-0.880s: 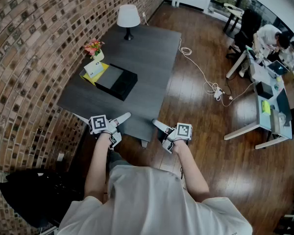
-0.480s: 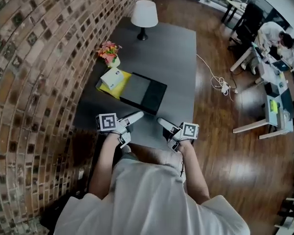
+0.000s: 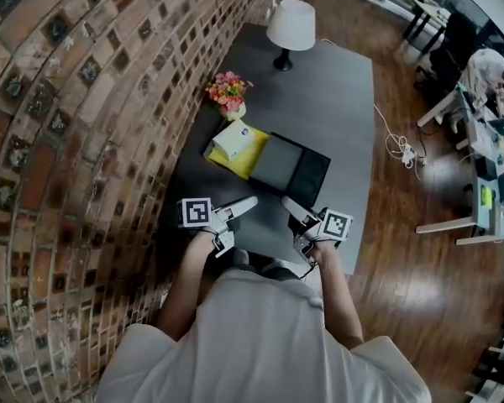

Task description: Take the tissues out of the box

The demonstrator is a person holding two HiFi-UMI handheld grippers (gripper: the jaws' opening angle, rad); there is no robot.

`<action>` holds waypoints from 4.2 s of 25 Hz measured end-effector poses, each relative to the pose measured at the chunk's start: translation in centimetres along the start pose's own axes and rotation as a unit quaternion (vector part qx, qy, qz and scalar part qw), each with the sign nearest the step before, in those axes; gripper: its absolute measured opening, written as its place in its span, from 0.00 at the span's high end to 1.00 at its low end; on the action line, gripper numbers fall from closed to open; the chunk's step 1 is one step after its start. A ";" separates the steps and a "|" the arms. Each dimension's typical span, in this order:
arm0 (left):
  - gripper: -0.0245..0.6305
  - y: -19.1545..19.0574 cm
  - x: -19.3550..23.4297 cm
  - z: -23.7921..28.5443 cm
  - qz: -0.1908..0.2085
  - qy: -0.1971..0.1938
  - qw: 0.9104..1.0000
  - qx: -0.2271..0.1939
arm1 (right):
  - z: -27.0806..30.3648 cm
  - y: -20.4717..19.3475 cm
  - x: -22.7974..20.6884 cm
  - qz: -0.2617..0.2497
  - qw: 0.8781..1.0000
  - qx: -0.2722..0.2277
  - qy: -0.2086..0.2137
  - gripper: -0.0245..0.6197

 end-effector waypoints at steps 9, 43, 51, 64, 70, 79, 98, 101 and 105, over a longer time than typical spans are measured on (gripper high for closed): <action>0.55 1.2 0.4 -1.3 0.032 0.009 0.999 -0.026 | 2.5 0.3 -0.9 -0.024 1.000 0.009 0.018 0.38; 0.45 11.1 -3.5 -10.1 0.347 0.293 0.884 0.113 | -1.1 3.6 -4.5 -0.049 0.999 -0.005 0.006 0.38; 0.44 12.4 -5.2 -11.9 0.376 0.316 0.866 0.090 | -1.5 3.9 -5.1 -0.054 0.999 0.004 0.002 0.38; 0.20 14.0 -5.7 -11.0 0.407 0.339 0.843 0.087 | -1.2 4.4 -5.6 -0.090 0.996 0.002 -0.012 0.38; 0.17 15.1 -4.8 -10.1 0.402 0.346 0.844 0.078 | -0.8 5.2 -4.9 -0.178 0.983 -0.013 -0.034 0.38; 0.17 16.9 -3.1 -7.7 0.391 0.341 0.850 0.091 | -0.8 6.8 -3.8 -0.327 0.941 -0.004 -0.092 0.38; 0.07 20.7 0.3 -0.4 0.418 0.365 0.815 0.170 | -4.9 7.5 -1.5 -0.429 0.882 -0.059 -0.186 0.38; 0.07 21.3 0.7 1.6 0.430 0.363 0.808 0.173 | -5.9 7.5 -1.4 -0.430 0.878 -0.061 -0.200 0.37; 0.07 21.9 1.5 4.2 0.445 0.368 0.792 0.196 | -7.2 7.3 -1.1 -0.433 0.872 -0.063 -0.219 0.37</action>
Point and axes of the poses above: the fingertips, and each gripper's own axes: z forward along the fingers, x to its left, y out of its top, the point moved 10 cm from there along -z, backward along the fingers, and after that the axes turned 14 degrees about -z, right-handed, at the moved point
